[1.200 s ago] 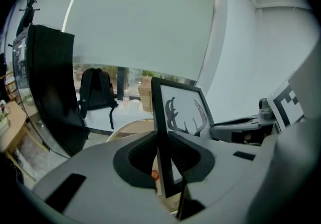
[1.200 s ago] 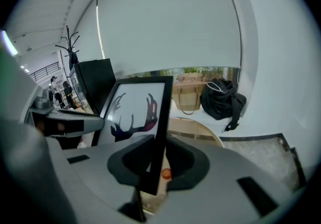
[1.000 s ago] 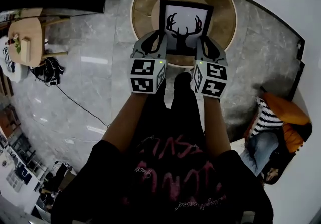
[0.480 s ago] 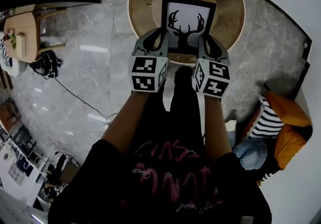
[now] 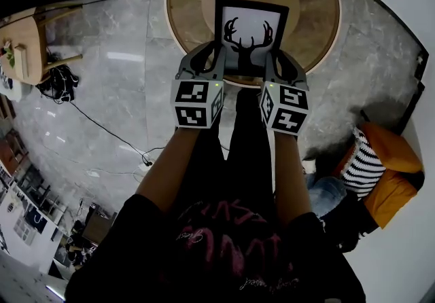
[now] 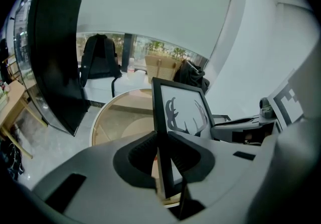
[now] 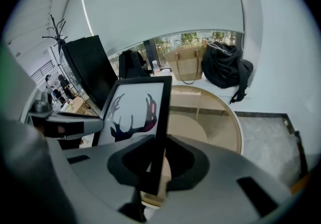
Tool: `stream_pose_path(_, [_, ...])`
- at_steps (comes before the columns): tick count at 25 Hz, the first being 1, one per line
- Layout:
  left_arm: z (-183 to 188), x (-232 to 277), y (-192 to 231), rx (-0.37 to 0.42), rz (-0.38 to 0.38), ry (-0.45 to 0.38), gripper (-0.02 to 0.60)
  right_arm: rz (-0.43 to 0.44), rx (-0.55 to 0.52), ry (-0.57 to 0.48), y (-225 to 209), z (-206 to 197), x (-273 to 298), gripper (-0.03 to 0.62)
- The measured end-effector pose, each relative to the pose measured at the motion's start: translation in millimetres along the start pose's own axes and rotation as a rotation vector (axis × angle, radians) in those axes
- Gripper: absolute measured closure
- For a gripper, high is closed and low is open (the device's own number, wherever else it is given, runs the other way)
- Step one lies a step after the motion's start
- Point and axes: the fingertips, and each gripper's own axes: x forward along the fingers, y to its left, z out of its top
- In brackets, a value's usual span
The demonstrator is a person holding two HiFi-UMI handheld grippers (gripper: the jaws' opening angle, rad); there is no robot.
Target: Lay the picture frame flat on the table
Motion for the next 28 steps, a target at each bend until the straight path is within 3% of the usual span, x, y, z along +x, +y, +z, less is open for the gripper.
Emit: stream_pose_path(28, [-116.4,81.9,33.0,-0.078,0.030,0.202,0.511,0.021,0.012,0.227,-16.5,-105.4,96.0,0.513])
